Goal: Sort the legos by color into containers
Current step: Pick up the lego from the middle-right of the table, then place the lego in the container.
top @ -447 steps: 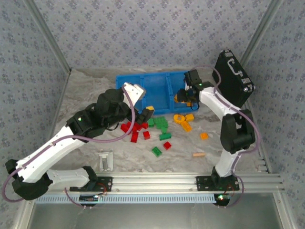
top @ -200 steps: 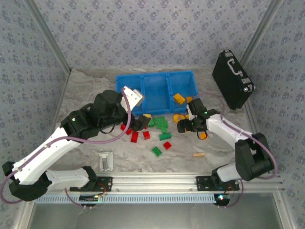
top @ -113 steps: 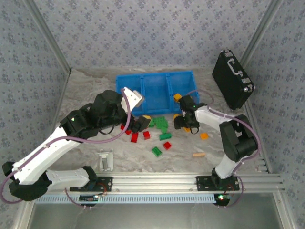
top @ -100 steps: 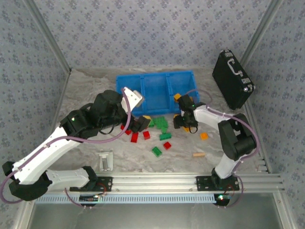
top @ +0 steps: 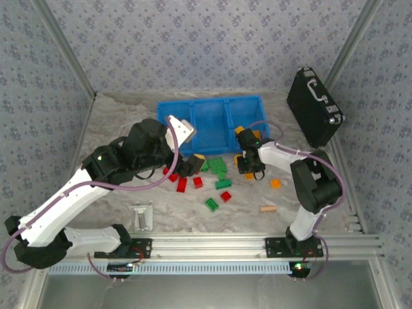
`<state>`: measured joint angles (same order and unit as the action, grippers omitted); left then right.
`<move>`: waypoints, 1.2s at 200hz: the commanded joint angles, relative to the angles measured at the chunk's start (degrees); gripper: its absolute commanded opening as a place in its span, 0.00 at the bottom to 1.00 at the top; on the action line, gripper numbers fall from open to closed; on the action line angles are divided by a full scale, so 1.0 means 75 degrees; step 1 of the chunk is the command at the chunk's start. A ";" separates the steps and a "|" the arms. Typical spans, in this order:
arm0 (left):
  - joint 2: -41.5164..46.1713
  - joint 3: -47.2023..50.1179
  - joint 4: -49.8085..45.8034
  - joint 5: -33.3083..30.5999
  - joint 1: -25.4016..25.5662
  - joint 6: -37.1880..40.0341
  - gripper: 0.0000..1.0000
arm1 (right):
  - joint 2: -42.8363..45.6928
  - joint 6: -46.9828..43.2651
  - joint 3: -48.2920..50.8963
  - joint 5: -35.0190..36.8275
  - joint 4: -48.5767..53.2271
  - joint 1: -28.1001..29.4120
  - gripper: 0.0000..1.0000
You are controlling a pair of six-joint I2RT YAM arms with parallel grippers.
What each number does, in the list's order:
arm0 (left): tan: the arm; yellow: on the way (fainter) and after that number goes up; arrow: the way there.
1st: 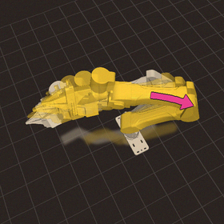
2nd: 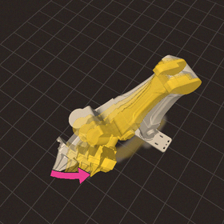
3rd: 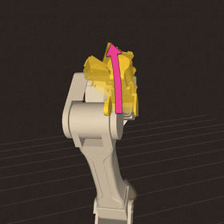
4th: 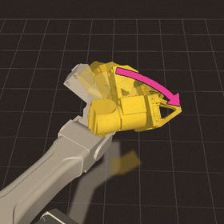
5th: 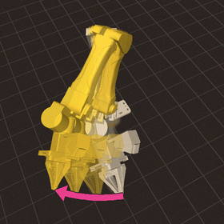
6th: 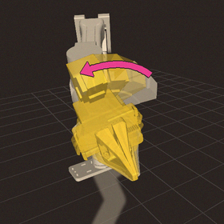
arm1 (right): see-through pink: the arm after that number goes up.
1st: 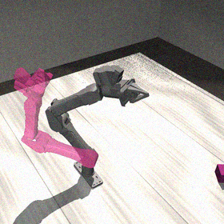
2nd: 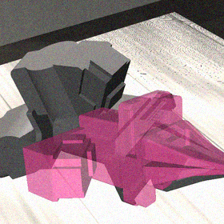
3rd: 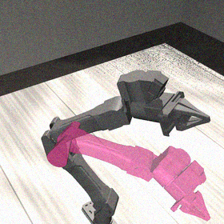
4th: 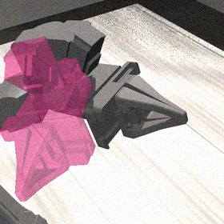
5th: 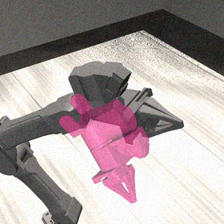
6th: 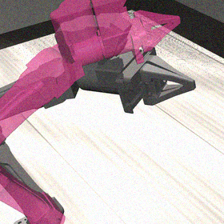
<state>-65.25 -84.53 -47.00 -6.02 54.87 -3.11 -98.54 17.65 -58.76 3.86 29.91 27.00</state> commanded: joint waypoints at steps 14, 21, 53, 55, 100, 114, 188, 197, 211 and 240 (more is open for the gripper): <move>-0.0030 -0.0187 -0.0038 -0.0109 0.0058 -0.0010 1.00 | 0.1208 0.0091 -0.0213 -0.0089 0.0564 0.0035 0.29; -0.0028 -0.0181 -0.0027 -0.0108 0.0055 -0.0007 1.00 | 0.1367 0.0053 -0.0346 -0.0092 0.0722 -0.0006 0.29; 0.0023 -0.0086 0.0002 -0.0160 0.0054 -0.0033 1.00 | 0.1661 -0.0200 -0.1168 0.0296 0.1155 -0.0174 0.28; 0.0027 -0.0076 0.0022 -0.0164 0.0055 -0.0040 1.00 | 0.1650 -0.0215 -0.1201 0.0312 0.1141 -0.0201 0.29; 0.0158 0.0118 0.0175 -0.0263 0.0061 -0.0103 1.00 | 0.0733 -0.0510 -0.2150 0.0148 0.0540 -0.0841 0.29; 0.0181 0.0132 0.0118 -0.0297 0.0058 -0.0145 1.00 | 0.0305 -0.0525 -0.2408 0.0158 0.0247 -0.0929 0.29; 0.0516 0.0420 -0.0038 -0.0716 0.0055 -0.0581 1.00 | -0.0994 -0.0615 -0.3603 0.0306 0.0394 -0.1062 0.63; 0.0553 0.0487 0.0002 -0.0723 0.0061 -0.0585 1.00 | -0.0818 -0.0664 -0.3537 0.0349 0.0512 -0.1047 0.69; 0.0591 0.0588 0.0073 -0.0755 0.0062 -0.0531 1.00 | -0.0341 -0.0685 -0.3252 0.0473 0.0670 -0.1012 0.73; 0.0499 0.0616 0.0091 -0.0767 0.0055 -0.0336 1.00 | 0.1256 -0.0307 -0.1910 0.0766 0.1357 -0.0996 0.78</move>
<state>-61.71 -80.05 -46.59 -10.76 54.87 -6.28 -99.68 13.26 -79.37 6.79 33.17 19.44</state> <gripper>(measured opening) 0.998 0.763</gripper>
